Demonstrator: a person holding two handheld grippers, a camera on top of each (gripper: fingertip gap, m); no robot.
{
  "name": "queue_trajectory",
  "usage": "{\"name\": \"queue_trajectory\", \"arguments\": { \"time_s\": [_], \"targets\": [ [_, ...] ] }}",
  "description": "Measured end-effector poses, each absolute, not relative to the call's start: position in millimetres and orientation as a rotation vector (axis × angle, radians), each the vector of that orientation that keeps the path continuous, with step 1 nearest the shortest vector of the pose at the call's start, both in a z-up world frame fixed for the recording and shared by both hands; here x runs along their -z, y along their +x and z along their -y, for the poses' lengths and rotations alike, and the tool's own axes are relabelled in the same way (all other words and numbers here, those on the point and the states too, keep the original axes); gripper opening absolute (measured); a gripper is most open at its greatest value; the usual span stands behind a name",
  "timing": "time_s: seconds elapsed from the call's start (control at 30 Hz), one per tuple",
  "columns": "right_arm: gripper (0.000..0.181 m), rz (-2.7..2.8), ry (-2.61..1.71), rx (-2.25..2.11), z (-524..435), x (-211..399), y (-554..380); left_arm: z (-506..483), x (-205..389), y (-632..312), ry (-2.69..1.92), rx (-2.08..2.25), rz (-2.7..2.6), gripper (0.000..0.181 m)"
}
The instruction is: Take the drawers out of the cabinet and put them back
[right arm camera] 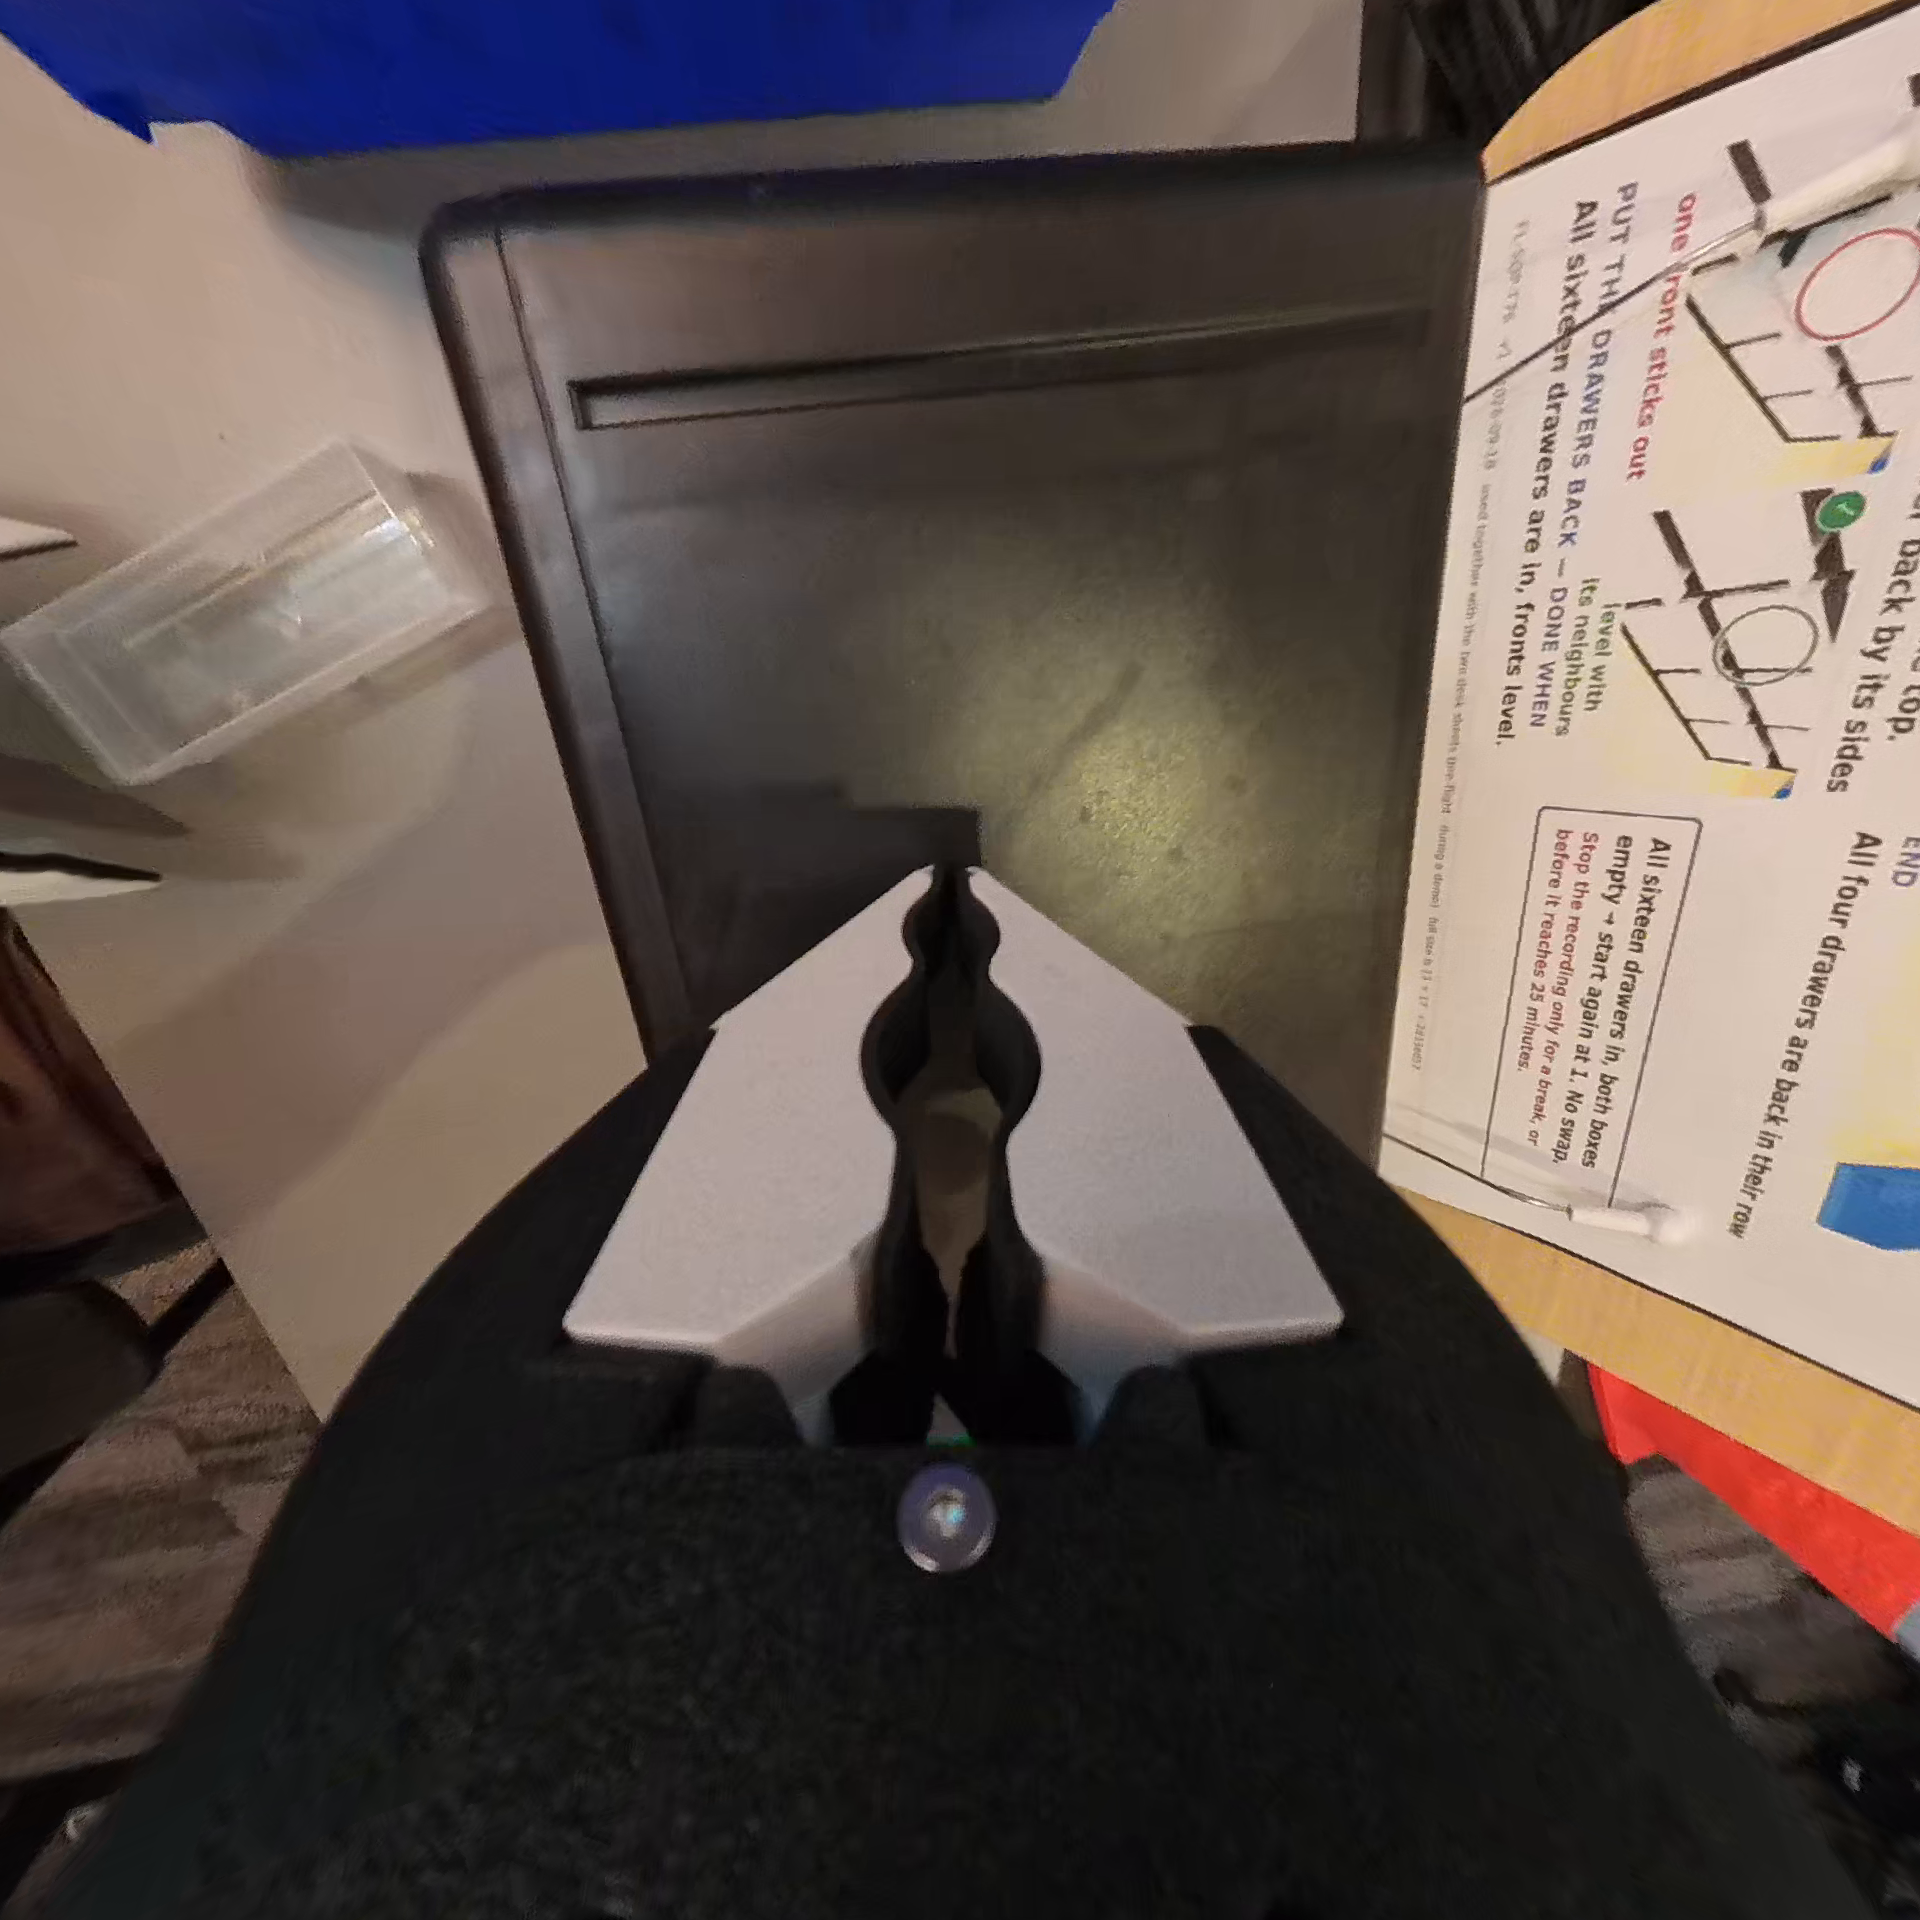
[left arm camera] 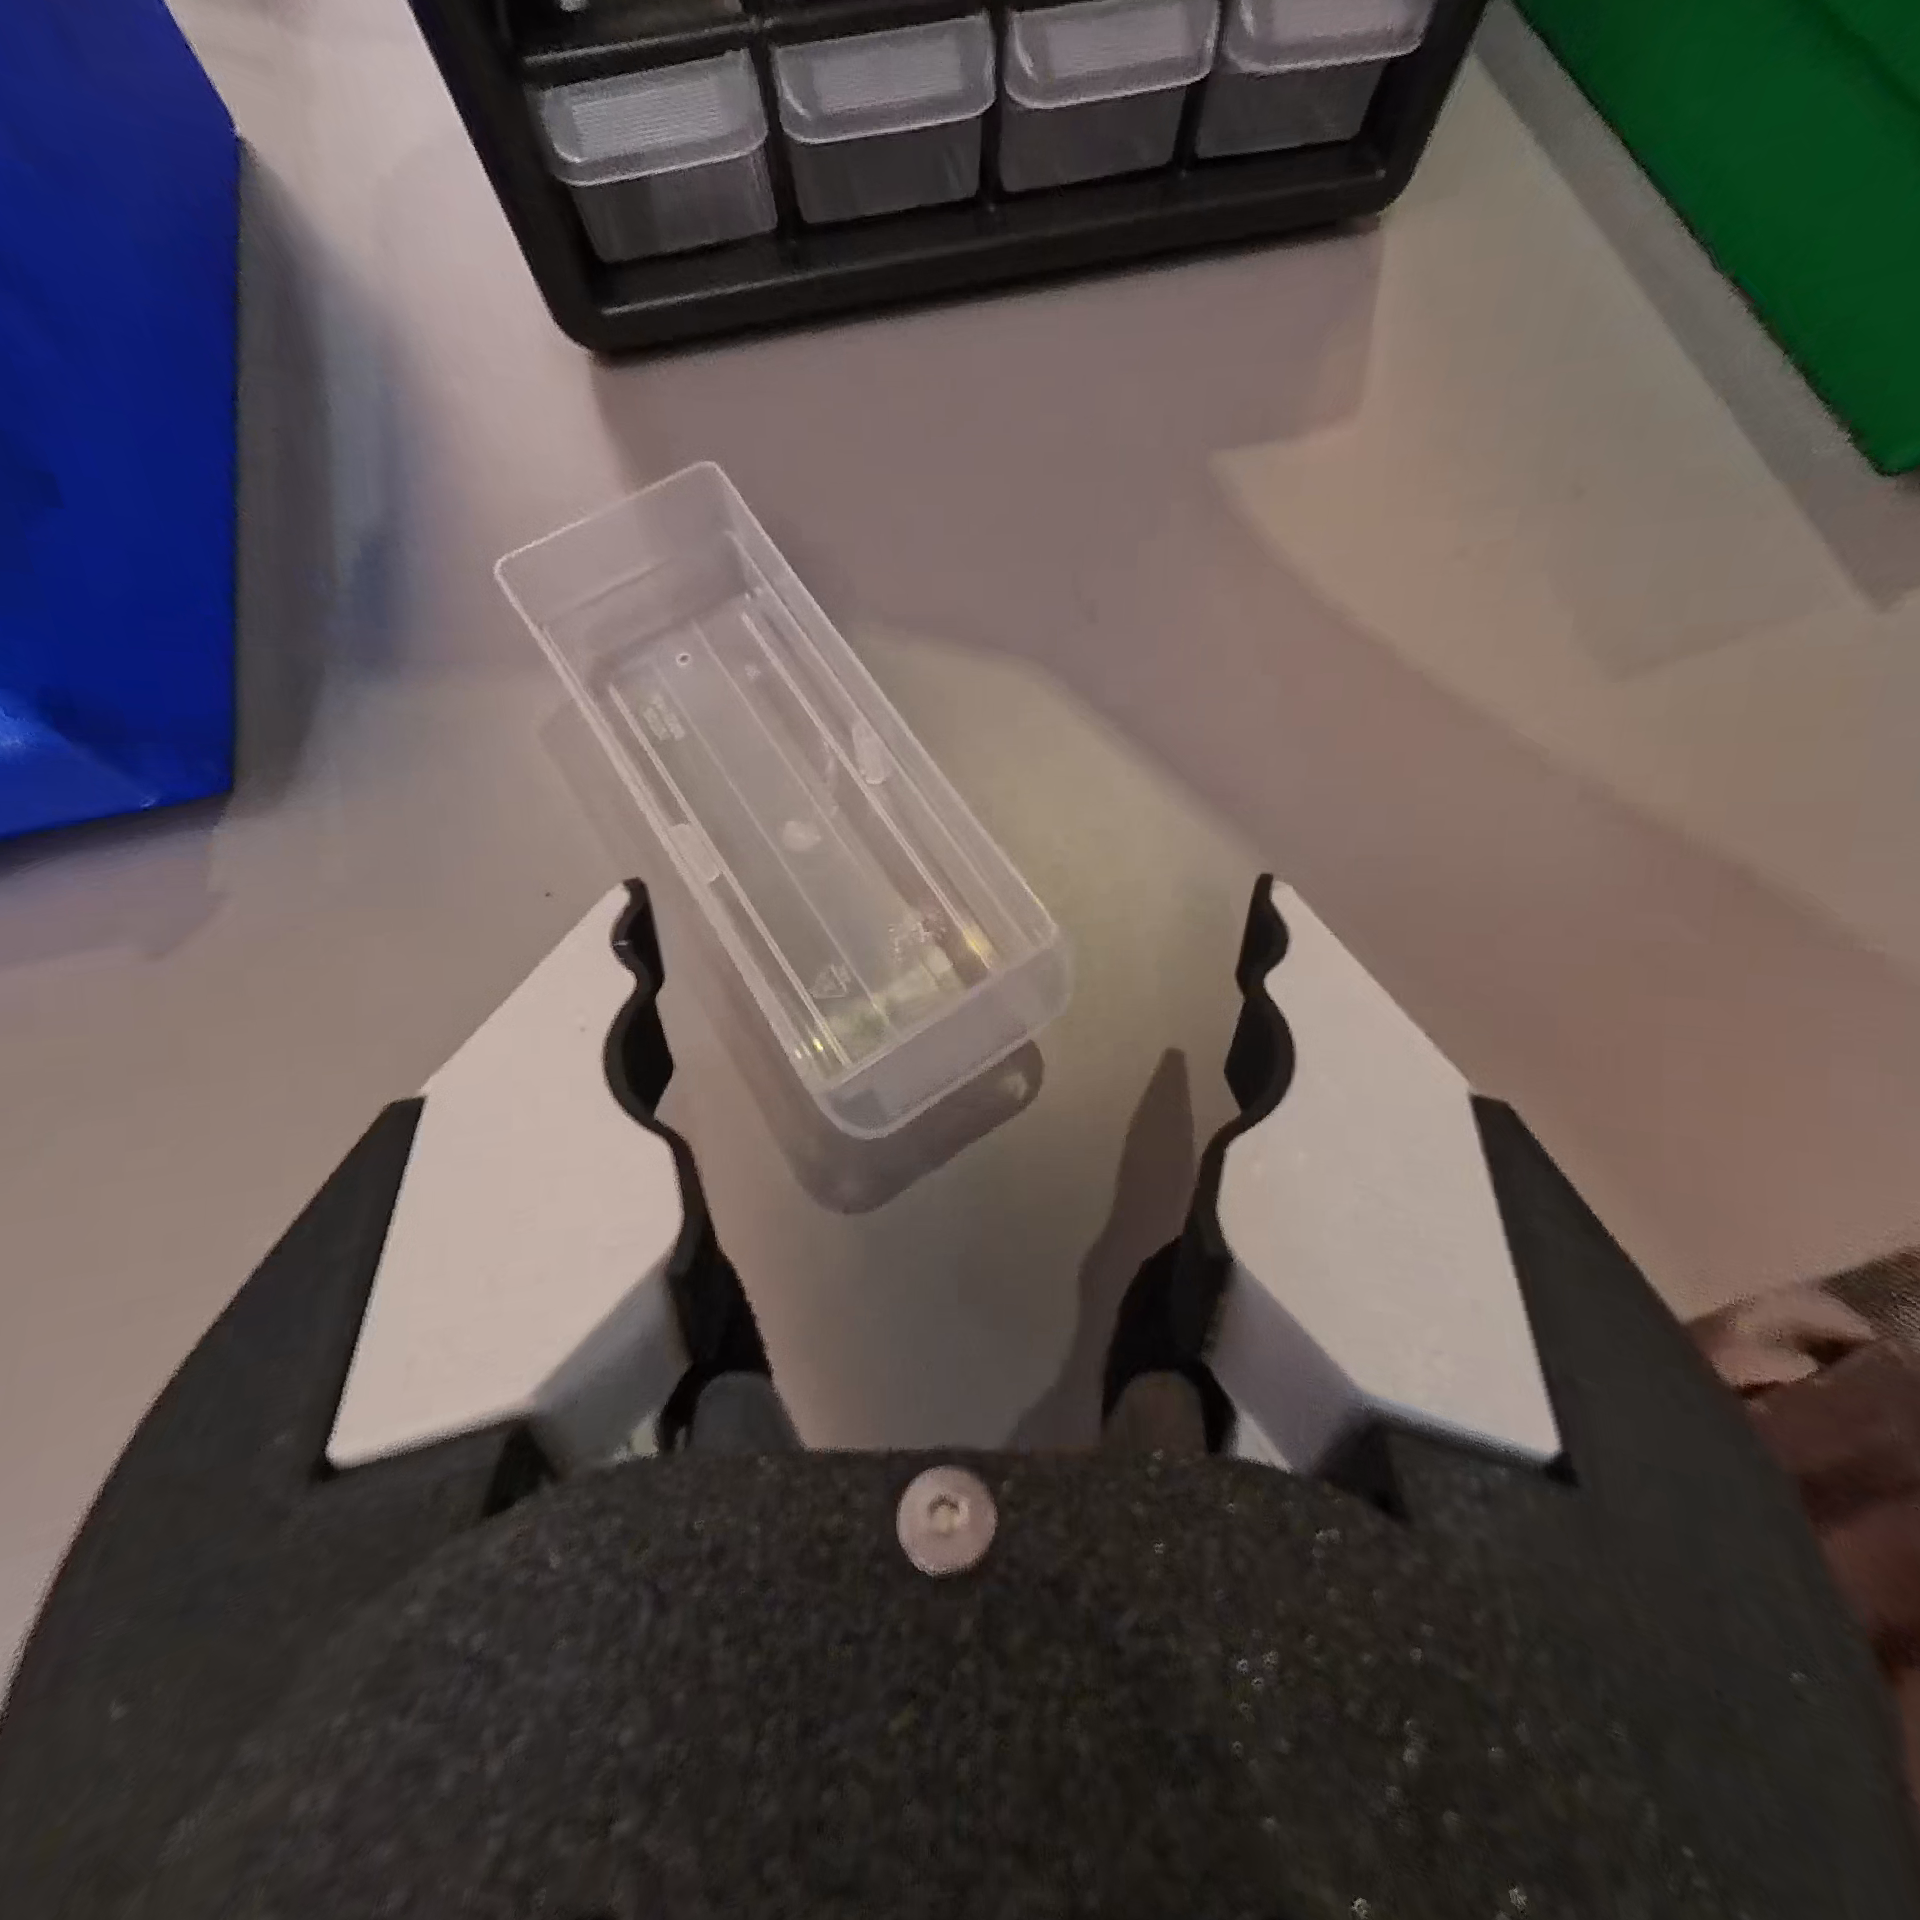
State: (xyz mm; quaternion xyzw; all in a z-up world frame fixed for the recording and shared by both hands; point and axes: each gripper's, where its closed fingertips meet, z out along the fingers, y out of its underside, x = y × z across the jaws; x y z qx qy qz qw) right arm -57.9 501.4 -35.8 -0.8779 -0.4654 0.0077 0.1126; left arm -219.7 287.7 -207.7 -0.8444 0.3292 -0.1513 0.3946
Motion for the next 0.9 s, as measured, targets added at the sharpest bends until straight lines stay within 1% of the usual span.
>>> {"name": "queue_trajectory", "arguments": {
  "time_s": [0.13,0.2,0.27,0.33,0.43,0.53,0.6,0.7,0.83,0.87,0.9],
  "targets": [
    [0.000,1.318,-2.604,0.052,-501.3,35.7,-57.7,-293.0,222.9,-227.8,-2.178,0.341,-0.816,0.107],
    [0.000,1.320,-2.607,0.105,-501.4,35.7,-57.6,-294.7,228.8,-238.4,-2.193,0.306,-0.804,0.098],
    [0.000,1.317,-2.613,0.152,-501.6,35.7,-57.6,-295.9,233.0,-252.5,-2.206,0.283,-0.780,0.094],
    [0.000,1.312,-2.612,0.185,-501.6,35.6,-57.5,-298.1,235.3,-268.8,-2.217,0.266,-0.738,0.082],
    [0.000,1.275,-2.617,0.194,-501.7,35.5,-57.5,-297.9,230.8,-275.1,-2.191,0.324,-0.724,0.086],
    [0.000,1.234,-2.621,0.172,-501.6,35.4,-57.5,-300.7,222.4,-261.6,-2.101,0.401,-0.815,0.101],
    [0.000,1.212,-2.624,0.153,-501.7,35.4,-57.5,-309.0,217.5,-257.7,-2.039,0.394,-0.884,0.106],
    [0.000,1.206,-2.626,0.148,-501.7,35.4,-57.6,-323.8,216.9,-259.1,-2.024,0.410,-0.974,0.102],
    [0.000,1.227,-2.615,0.174,-501.9,35.4,-57.6,-321.2,238.5,-256.1,-2.170,0.520,-1.024,0.101],
    [0.000,1.222,-2.620,0.170,-501.8,35.4,-57.7,-319.0,242.2,-254.2,-2.182,0.521,-1.023,0.098],
    [0.000,1.218,-2.625,0.165,-501.8,35.5,-57.7,-318.4,244.4,-253.1,-2.180,0.502,-1.021,0.091]
  ]
}}
